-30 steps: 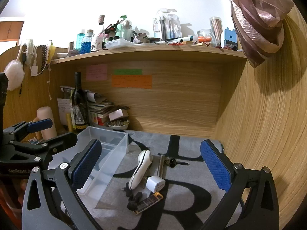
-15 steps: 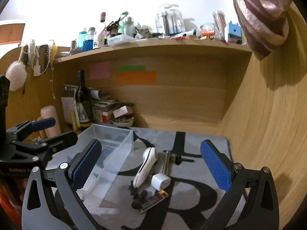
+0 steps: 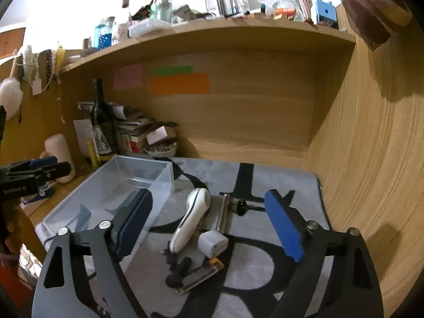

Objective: Organize rigid objects
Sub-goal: 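Grip the clear box wall with the left tool while the right tool approaches the white device, then close the right gripper around the white handheld device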

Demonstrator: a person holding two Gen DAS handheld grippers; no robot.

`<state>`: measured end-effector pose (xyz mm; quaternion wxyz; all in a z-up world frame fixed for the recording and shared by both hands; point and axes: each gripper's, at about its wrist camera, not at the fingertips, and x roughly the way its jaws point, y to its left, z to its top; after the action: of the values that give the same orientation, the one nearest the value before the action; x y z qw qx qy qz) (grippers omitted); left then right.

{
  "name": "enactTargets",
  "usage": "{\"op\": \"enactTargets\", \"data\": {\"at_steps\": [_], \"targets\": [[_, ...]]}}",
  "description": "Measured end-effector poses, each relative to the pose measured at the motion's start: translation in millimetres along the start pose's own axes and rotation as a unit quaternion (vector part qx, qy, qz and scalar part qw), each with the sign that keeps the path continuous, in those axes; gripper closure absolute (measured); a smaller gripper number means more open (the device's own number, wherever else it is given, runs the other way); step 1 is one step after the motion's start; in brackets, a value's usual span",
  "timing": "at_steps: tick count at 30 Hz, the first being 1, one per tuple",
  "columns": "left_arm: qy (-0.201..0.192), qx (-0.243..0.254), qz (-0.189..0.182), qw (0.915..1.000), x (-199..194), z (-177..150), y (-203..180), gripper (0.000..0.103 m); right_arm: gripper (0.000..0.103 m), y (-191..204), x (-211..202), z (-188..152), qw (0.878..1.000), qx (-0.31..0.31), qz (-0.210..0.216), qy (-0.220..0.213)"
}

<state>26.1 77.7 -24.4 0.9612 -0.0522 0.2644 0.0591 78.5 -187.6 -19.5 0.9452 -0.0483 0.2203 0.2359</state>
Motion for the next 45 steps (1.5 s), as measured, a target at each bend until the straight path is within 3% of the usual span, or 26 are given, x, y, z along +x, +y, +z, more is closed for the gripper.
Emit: {"op": "enactTargets", "data": {"at_steps": [7, 11, 17, 27, 35, 40, 45], "targets": [[0.084, 0.003, 0.032, 0.9959, 39.0, 1.0, 33.2, 0.053, 0.036, -9.0, 29.3, 7.4, 0.999, 0.000, 0.010, 0.046], [0.133, -0.011, 0.013, 0.9910, 60.5, -3.9, 47.9, 0.057, 0.039, -6.9, 51.8, 6.9, 0.997, -0.002, 0.016, 0.079], [0.183, -0.035, -0.006, 0.9824, 86.4, -11.0, 62.6, 0.071, 0.045, 3.7, 86.5, 0.7, 0.991, -0.015, 0.028, 0.130], [0.189, -0.039, -0.045, 0.9802, 95.2, -17.0, 62.1, 0.090, 0.047, 21.8, 149.8, -10.9, 0.974, -0.048, 0.030, 0.218], [0.180, -0.035, -0.046, 0.9819, 95.7, -18.9, 61.3, 0.091, 0.049, 28.5, 186.6, -19.0, 0.959, -0.047, 0.024, 0.278], [0.175, -0.023, -0.046, 0.9832, 94.8, -19.6, 59.8, 0.091, 0.062, 28.9, 201.7, -25.1, 0.952, -0.043, 0.021, 0.304], [0.172, -0.023, -0.050, 0.9835, 95.4, -20.6, 61.1, 0.091, 0.073, 29.8, 201.9, -24.6, 0.953, -0.035, 0.019, 0.300]]}}
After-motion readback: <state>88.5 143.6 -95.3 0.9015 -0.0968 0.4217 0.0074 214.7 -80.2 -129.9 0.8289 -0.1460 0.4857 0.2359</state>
